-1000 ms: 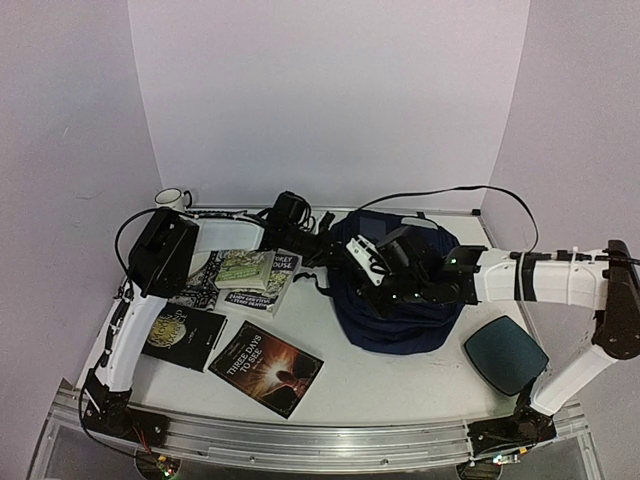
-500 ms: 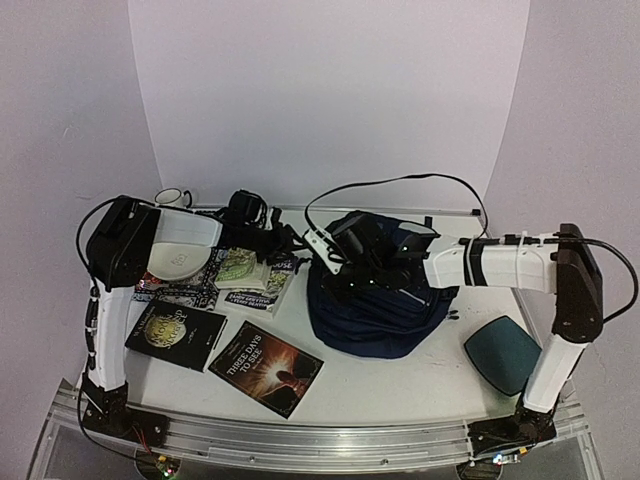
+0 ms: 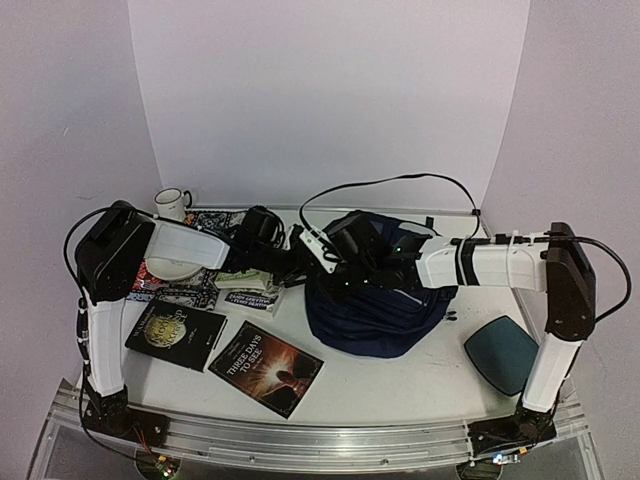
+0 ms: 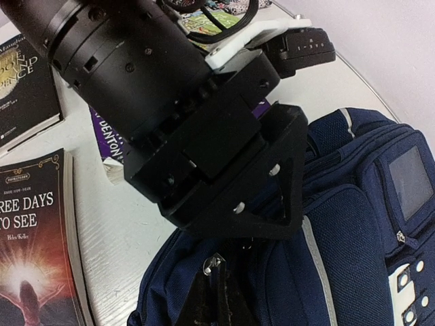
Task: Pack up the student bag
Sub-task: Hold the student bag at the center of the board, then zip the student bag into the second largest pocket of the bag.
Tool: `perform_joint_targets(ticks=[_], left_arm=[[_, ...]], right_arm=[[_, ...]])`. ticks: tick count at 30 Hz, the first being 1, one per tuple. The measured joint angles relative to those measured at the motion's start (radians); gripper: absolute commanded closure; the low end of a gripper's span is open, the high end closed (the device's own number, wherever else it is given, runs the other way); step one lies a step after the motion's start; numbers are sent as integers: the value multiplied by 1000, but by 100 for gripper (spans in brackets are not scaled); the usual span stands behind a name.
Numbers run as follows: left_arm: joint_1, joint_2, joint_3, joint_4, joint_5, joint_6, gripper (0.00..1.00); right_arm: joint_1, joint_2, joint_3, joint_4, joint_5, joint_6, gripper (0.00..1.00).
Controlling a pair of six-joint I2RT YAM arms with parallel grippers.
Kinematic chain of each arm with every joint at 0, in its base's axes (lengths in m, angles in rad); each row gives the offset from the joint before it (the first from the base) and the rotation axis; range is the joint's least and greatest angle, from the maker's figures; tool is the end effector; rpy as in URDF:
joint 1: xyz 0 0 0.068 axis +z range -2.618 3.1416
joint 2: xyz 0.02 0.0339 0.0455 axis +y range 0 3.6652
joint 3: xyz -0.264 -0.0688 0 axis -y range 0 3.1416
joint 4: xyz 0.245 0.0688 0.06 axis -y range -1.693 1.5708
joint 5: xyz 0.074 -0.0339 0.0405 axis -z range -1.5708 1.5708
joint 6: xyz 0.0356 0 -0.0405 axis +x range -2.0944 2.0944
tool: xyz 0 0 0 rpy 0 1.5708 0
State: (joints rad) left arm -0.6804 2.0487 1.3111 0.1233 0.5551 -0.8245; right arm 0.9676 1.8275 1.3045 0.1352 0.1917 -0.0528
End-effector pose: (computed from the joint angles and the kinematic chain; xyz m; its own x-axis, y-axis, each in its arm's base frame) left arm 0.3367 -0.2966 0.1675 -0.9425 -0.0399 -0.3318 0.2613 0.5308 -0.8062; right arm 0.2496 0.3504 0.2573 -0.1768 -0.3480 -0.9206 -0.7187 0.6847 -0.1208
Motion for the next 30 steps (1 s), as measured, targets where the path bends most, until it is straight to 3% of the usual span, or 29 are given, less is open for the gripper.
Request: perform_joint_targets(ticks=[3,4,15,21,30], left_arm=[[-1,0,-5,9,4,-1,97],[-2,0,-5,11,4,-6,100],[-1,20,54,-29,75,25,100],[-1,114,237,-133,144,83,100],[48,258,505,-343,127,205,100]], right_arm=[[0,0,-1,2,-1,0,100],[0,0,-4,4,-2,0,100],[-7,-157,-192,55,-22,1,100],[-21,-281,-289,31,-2,-2,100],[-23,-382,-393,-14,108,-7,100]])
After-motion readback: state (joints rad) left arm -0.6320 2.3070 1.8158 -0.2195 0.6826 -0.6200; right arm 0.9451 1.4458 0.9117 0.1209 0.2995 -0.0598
